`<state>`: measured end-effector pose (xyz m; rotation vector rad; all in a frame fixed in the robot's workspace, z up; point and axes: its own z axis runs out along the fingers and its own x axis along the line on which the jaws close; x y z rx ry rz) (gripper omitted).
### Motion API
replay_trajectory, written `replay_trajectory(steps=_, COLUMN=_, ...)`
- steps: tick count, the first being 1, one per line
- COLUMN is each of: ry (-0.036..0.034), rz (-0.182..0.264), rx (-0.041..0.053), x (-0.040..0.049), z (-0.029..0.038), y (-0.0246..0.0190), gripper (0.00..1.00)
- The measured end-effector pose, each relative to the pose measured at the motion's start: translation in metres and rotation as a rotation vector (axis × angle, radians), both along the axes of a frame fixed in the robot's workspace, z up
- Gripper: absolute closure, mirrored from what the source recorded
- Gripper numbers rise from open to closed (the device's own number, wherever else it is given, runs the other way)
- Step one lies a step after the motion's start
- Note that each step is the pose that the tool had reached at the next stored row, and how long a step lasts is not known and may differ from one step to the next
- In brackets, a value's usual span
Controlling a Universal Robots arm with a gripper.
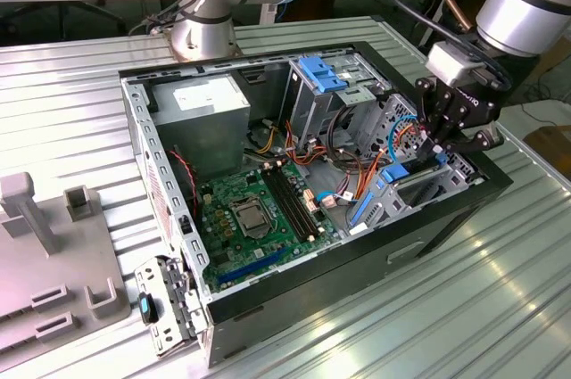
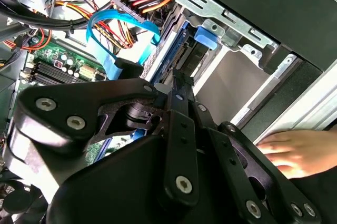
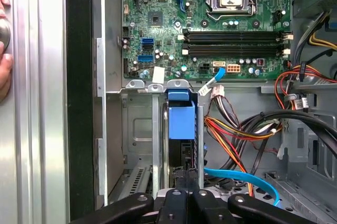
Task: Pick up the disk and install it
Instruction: 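Insert the first disk wire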
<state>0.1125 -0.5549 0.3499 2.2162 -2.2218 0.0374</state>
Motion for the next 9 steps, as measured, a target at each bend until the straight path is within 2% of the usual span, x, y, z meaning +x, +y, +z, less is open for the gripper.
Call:
replay_trajectory(steps=6, ry=0.0000, rz=0.001, rx=-0.0003, x=0.0076, z=0.0008, y=0.0000, gripper=0.89)
replay_trajectory(steps=9, ry=0.0000, rz=0.001, rx=-0.0001, x=0.0118, z=0.0102, y=0.0000, gripper=0.89)
